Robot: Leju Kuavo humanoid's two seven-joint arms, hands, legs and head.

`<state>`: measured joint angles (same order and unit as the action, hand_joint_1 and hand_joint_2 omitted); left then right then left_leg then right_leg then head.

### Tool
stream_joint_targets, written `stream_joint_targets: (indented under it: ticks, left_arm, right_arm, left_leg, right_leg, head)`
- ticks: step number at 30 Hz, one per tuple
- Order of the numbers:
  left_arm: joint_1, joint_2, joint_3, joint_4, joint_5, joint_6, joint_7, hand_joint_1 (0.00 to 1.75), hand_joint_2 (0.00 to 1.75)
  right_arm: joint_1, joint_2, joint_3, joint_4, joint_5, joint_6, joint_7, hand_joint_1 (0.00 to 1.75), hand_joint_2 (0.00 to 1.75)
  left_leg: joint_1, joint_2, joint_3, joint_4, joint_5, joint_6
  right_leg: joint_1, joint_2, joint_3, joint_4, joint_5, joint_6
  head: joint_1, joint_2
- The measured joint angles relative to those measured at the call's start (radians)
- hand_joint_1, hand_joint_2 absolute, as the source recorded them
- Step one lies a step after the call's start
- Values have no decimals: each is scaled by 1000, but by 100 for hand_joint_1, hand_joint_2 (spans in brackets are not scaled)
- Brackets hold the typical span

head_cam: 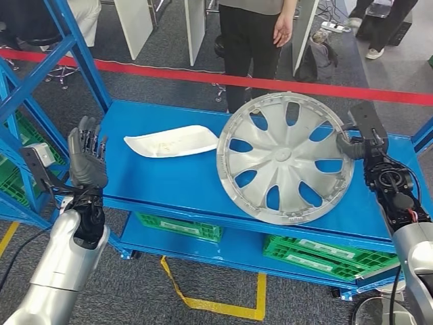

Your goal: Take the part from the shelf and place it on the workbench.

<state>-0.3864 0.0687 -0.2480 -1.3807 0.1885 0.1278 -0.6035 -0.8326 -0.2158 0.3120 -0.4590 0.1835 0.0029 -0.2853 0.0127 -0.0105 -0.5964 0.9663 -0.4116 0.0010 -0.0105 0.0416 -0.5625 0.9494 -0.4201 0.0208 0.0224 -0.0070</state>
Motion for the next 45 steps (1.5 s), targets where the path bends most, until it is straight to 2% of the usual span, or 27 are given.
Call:
stream_joint_targets:
  ticks: [7,17,27,45]
  left_arm:
    - [0,0,0,3,-1,-11,-4,0,0]
    - [0,0,0,8,-8,-29,-9,0,0]
    - [1,0,0,8,-21,-33,-5,0,0]
    - [3,0,0,8,-24,-21,5,0,0]
  right_arm:
    - [4,-6,-1,-70,-27,-46,-18,175,175]
    - [51,-20,0,-295,-12,-111,31,175,175]
    - [104,-31,-6,-496,1,-118,58,175,175]
    - [170,-50,-41,-812,140,-228,75,175,175]
  left_leg:
    - [0,0,0,0,0,0]
    - [0,0,0,0,0,0]
    - [0,0,0,-1,0,0]
    - [0,0,0,-1,0,0]
  right_leg:
    - [0,0,0,0,0,0]
    - [0,0,0,0,0,0]
    - [0,0,-1,0,0,0]
    - [0,0,-1,0,0,0]
  head:
    - [0,0]
    - [0,0]
    - [0,0]
    - [0,0]
